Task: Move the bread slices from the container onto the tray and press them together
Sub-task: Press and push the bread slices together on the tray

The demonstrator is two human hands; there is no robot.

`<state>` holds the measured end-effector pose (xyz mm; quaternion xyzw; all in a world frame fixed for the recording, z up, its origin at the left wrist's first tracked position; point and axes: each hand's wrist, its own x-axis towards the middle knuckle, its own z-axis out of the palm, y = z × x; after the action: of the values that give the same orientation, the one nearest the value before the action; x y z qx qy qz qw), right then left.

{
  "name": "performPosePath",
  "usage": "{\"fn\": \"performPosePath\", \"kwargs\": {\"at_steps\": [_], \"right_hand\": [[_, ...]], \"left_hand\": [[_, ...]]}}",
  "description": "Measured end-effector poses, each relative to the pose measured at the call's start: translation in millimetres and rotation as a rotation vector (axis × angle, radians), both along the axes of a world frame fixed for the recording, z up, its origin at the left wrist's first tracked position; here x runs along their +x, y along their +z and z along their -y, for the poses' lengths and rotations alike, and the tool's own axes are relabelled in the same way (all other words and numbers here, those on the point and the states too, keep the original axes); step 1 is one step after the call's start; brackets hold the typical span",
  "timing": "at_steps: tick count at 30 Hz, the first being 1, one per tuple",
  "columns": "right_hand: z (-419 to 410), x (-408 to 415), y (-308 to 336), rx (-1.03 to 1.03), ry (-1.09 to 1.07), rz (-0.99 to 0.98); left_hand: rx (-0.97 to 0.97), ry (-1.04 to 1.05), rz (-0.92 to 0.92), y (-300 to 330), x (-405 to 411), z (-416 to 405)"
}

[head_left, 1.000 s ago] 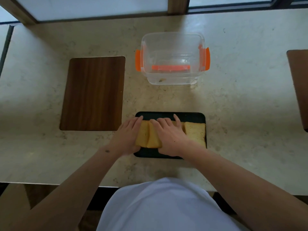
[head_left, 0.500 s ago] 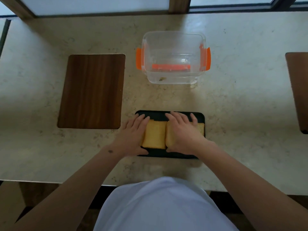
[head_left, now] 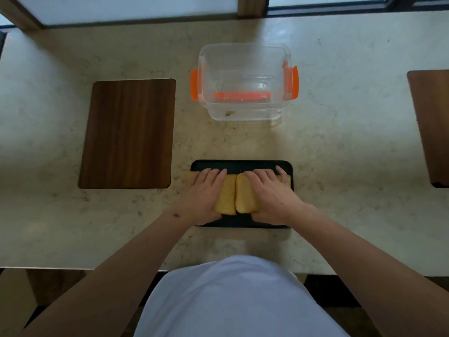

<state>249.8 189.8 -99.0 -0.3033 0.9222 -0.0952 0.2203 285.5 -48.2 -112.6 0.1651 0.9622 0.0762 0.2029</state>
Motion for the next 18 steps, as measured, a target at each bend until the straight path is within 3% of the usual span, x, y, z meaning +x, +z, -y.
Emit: {"fn": "performPosePath", "kwargs": {"at_steps": [9,18], "right_hand": [[0.7,7.0,3.1,-0.112,-0.036,-0.032],[17.5,7.7,-4.1,-0.093,-0.023,0.012]], "left_hand": [[-0.014,-0.006,-0.017,-0.9,-0.2,-0.6],[0.004,0.006,0.005,1.7,0.4,-1.8]]}}
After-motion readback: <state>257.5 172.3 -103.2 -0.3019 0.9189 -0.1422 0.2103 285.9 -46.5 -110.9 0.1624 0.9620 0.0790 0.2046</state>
